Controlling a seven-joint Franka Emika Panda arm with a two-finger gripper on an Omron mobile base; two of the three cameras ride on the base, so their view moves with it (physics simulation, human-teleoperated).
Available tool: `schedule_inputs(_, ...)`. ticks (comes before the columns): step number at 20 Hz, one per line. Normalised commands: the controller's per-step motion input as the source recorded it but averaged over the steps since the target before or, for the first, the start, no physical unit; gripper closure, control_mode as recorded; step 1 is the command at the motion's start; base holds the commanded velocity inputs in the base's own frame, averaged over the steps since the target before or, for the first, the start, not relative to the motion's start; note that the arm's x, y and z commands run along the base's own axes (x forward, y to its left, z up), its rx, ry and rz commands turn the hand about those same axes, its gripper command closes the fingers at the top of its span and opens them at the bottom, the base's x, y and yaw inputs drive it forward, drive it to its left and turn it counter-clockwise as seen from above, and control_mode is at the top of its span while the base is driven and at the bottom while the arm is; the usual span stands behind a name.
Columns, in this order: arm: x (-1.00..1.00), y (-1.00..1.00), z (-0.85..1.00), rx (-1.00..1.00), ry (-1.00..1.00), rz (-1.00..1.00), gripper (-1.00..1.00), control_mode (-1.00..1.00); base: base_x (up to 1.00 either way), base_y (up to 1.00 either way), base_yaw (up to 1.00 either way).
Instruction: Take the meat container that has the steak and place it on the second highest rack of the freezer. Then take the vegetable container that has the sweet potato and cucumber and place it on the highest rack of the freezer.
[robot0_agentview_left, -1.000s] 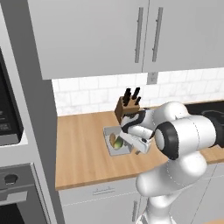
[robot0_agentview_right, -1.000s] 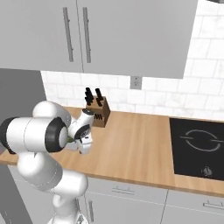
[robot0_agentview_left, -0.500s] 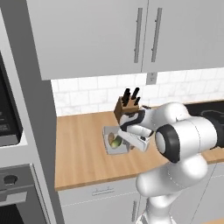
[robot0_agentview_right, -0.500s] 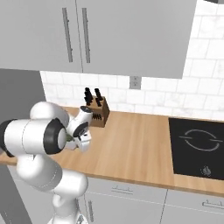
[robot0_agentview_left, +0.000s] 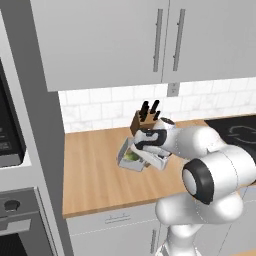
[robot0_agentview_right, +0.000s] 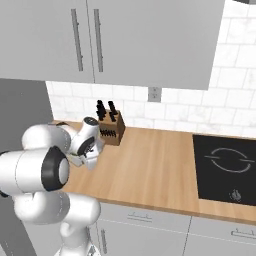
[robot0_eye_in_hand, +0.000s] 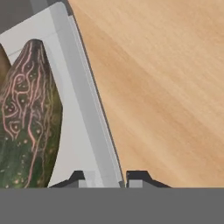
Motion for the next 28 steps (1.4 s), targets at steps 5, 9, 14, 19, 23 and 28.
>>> schedule_inputs(5, -0.29, 0.00, 0.51, 0.00, -0.22, 0.02, 1.00, -1.00, 0.00, 0.00, 0.00)
schedule_inputs(9, -0.52, 0.00, 0.65, -0.01, -0.13, 0.03, 1.00, -1.00, 0.00, 0.00, 0.00)
schedule_inputs(14, -0.74, -0.09, 0.94, -0.03, -0.01, 0.01, 1.00, -1.00, 0.00, 0.00, 0.00)
schedule_inputs(19, -0.78, -0.05, 0.89, 0.00, 0.00, 0.01, 1.00, -1.00, 0.00, 0.00, 0.00)
schedule_inputs(23, -0.70, 0.00, 0.85, -0.01, 0.00, 0.04, 1.00, -1.00, 0.00, 0.00, 0.00)
schedule_inputs(28, -0.49, -0.11, 0.85, -0.05, 0.02, 0.04, 1.00, -1.00, 0.00, 0.00, 0.00)
